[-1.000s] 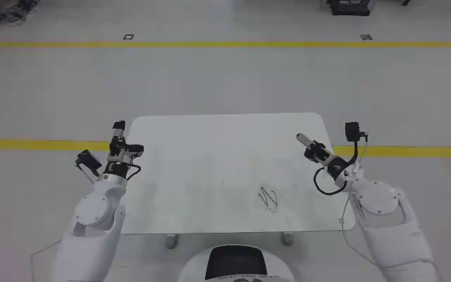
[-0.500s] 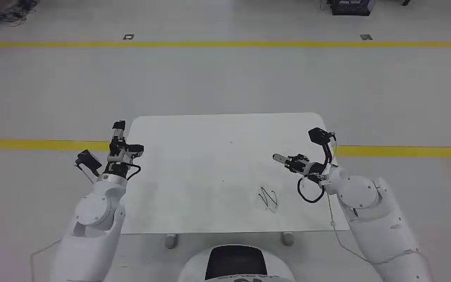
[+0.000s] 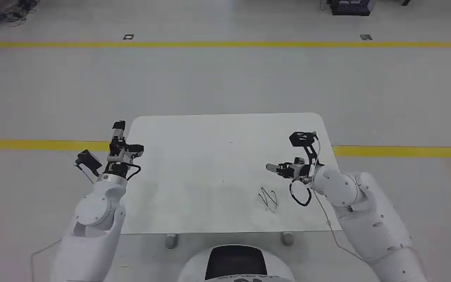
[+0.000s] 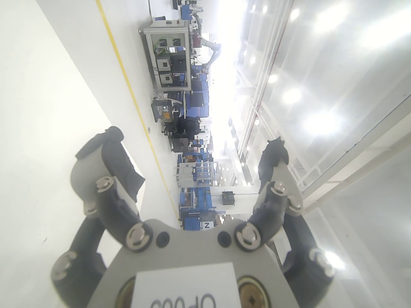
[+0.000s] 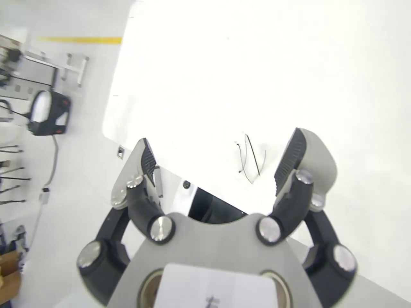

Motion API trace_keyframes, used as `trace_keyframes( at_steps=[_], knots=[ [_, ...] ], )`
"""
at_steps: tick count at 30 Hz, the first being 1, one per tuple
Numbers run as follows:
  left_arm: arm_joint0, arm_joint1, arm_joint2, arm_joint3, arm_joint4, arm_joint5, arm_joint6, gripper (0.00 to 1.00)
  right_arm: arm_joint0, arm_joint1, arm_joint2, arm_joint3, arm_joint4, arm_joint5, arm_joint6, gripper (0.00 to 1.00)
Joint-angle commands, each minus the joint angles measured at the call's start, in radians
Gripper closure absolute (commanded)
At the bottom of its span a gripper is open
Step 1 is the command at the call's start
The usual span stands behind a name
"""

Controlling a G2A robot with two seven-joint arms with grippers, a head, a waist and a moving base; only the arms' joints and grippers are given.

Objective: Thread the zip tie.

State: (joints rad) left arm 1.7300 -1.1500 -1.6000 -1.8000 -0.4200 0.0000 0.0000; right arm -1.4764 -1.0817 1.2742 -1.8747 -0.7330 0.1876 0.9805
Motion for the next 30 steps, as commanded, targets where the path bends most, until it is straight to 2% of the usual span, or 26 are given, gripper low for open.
trace_keyframes(
  at_steps=[1, 4, 7, 20, 21, 23, 30],
  knots=[
    [0.0, 0.0, 0.0, 0.0, 0.0, 0.0, 0.0, 0.0, 0.028, -0.002, -0.041, 0.011, -0.051, 0.023, 0.047, 0.0],
    [0.0, 0.0, 0.0, 0.0, 0.0, 0.0, 0.0, 0.0, 0.057, -0.007, -0.089, 0.036, -0.102, 0.053, 0.078, 0.0],
    [0.0, 0.0, 0.0, 0.0, 0.0, 0.0, 0.0, 0.0, 0.075, -0.011, -0.116, 0.063, -0.114, 0.055, 0.099, 0.0],
    [0.0, 0.0, 0.0, 0.0, 0.0, 0.0, 0.0, 0.0, 0.079, -0.011, -0.125, 0.069, -0.122, 0.046, 0.097, 0.0],
    [0.0, 0.0, 0.0, 0.0, 0.0, 0.0, 0.0, 0.0, 0.084, -0.013, -0.15, 0.088, -0.15, 0.03, 0.085, 0.0],
    [0.0, 0.0, 0.0, 0.0, 0.0, 0.0, 0.0, 0.0, 0.099, -0.019, -0.18, 0.109, -0.168, 0.037, 0.079, 0.0],
    [0.0, 0.0, 0.0, 0.0, 0.0, 0.0, 0.0, 0.0, 0.181, -0.05, -0.302, 0.213, -0.205, 0.099, 0.106, 0.0]
  ],
)
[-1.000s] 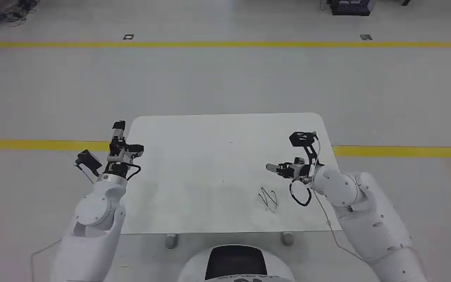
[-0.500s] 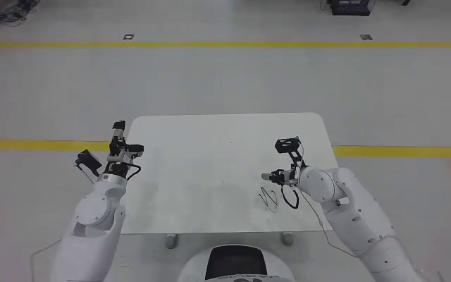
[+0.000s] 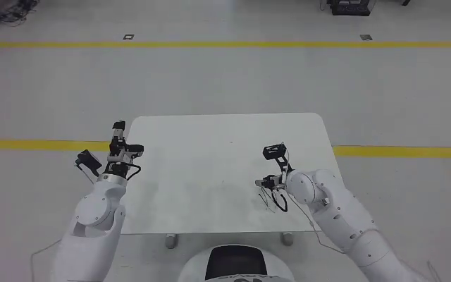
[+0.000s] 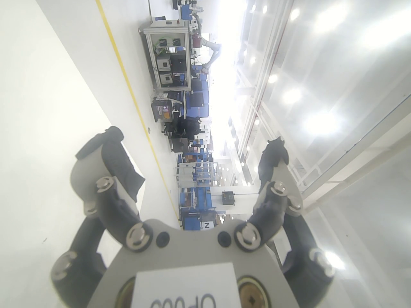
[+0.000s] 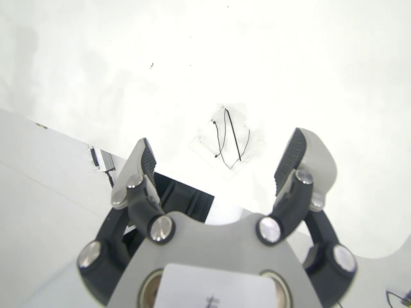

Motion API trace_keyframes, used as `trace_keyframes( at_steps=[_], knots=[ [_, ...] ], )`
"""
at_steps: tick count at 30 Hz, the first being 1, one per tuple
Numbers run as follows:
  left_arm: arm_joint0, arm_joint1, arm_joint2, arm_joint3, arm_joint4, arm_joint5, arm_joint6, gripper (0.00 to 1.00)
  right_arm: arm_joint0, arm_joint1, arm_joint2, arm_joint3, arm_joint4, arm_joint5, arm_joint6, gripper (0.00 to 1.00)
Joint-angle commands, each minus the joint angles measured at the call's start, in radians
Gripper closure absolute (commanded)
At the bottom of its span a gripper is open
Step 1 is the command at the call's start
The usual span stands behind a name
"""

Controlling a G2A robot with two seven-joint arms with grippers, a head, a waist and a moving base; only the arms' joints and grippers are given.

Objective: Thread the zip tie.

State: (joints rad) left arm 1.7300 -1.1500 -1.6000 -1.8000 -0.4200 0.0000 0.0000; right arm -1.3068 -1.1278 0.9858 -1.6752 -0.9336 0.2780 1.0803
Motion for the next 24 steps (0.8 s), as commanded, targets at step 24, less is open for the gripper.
trace_keyframes(
  at_steps=[24],
  knots=[
    [0.0, 0.0, 0.0, 0.0, 0.0, 0.0, 0.0, 0.0, 0.057, -0.003, -0.065, 0.005, -0.059, -0.159, 0.252, 0.0]
  ],
)
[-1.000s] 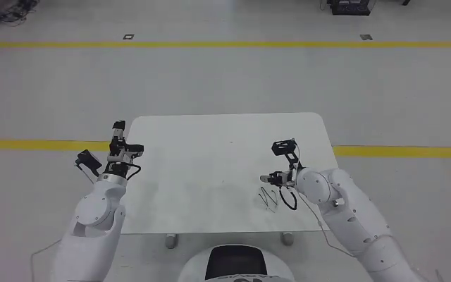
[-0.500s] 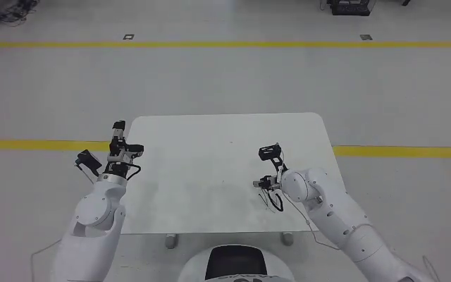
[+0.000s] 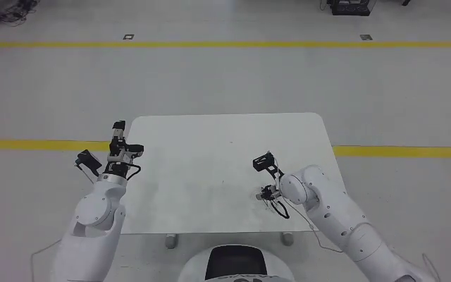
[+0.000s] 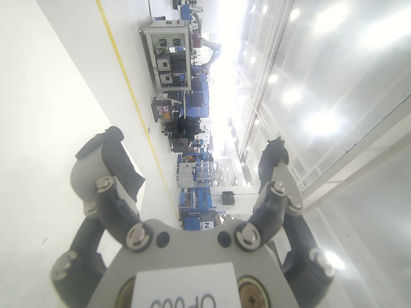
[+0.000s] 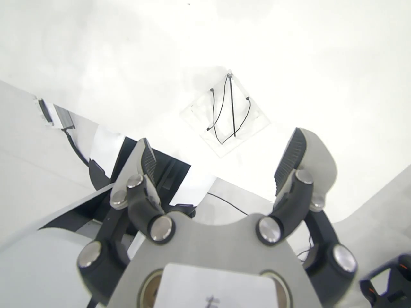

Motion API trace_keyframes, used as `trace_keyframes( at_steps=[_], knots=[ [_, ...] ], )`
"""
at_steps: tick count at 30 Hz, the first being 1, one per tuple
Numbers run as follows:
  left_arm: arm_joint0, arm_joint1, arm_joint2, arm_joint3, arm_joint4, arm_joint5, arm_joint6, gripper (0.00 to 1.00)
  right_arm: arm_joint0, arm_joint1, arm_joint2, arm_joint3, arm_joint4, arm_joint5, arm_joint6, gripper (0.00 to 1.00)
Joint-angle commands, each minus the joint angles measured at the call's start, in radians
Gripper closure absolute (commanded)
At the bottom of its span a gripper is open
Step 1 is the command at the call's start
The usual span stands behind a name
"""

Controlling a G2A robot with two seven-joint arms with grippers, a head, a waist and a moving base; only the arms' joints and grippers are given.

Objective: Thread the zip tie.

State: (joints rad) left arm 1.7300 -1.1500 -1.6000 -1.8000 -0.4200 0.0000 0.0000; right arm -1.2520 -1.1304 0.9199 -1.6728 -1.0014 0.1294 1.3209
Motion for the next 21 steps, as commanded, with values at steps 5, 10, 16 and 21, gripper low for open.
trace_keyframes(
  at_steps=[5, 10, 16, 21],
  knots=[
    [0.0, 0.0, 0.0, 0.0, 0.0, 0.0, 0.0, 0.0, 0.003, 0.0, 0.001, 0.003, 0.009, -0.011, 0.011, 0.0],
    [0.0, 0.0, 0.0, 0.0, 0.0, 0.0, 0.0, 0.0, -0.001, -0.001, -0.007, 0.031, -0.002, -0.044, -0.032, 0.0],
    [0.0, 0.0, 0.0, 0.0, 0.0, 0.0, 0.0, 0.0, 0.043, -0.014, -0.035, 0.133, 0.035, -0.102, -0.058, 0.0],
    [0.0, 0.0, 0.0, 0.0, 0.0, 0.0, 0.0, 0.0, 0.068, -0.021, -0.052, 0.175, 0.057, -0.139, -0.058, 0.0]
  ],
)
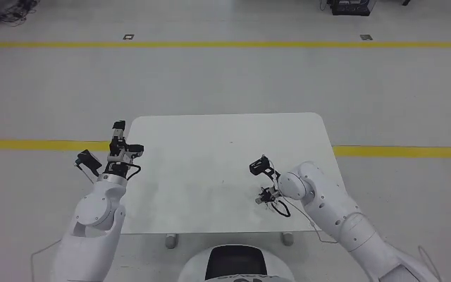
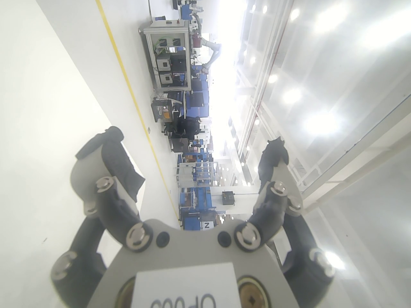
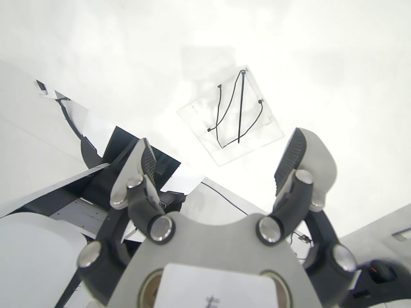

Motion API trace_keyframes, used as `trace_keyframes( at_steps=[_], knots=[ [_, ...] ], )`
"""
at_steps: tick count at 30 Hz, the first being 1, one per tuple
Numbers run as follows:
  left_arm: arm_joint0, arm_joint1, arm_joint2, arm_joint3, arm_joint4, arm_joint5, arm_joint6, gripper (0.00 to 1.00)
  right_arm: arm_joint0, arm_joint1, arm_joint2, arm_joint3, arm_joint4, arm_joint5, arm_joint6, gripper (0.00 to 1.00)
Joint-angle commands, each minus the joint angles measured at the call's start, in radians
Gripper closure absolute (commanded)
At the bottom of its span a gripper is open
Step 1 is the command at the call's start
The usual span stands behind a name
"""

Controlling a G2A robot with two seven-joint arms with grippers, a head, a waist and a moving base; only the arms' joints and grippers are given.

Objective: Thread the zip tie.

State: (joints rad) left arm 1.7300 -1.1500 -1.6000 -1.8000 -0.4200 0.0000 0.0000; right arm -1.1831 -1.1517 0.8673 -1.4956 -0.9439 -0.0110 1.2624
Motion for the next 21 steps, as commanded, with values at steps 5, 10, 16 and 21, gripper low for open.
trace_keyframes(
  at_steps=[5, 10, 16, 21],
  knots=[
    [0.0, 0.0, 0.0, 0.0, 0.0, 0.0, 0.0, 0.0, -0.001, 0.0, 0.001, -0.002, -0.001, 0.002, 0.0, 0.0],
    [0.0, 0.0, 0.0, 0.0, 0.0, 0.0, 0.0, 0.0, -0.012, 0.001, -0.005, 0.002, 0.0, -0.043, -0.032, 0.0],
    [0.0, 0.0, 0.0, 0.0, 0.0, 0.0, 0.0, 0.0, -0.014, 0.006, -0.003, -0.016, 0.013, -0.099, -0.009, 0.0],
    [0.0, 0.0, 0.0, 0.0, 0.0, 0.0, 0.0, 0.0, -0.013, 0.009, 0.006, -0.018, 0.022, -0.117, -0.002, 0.35]
  ],
)
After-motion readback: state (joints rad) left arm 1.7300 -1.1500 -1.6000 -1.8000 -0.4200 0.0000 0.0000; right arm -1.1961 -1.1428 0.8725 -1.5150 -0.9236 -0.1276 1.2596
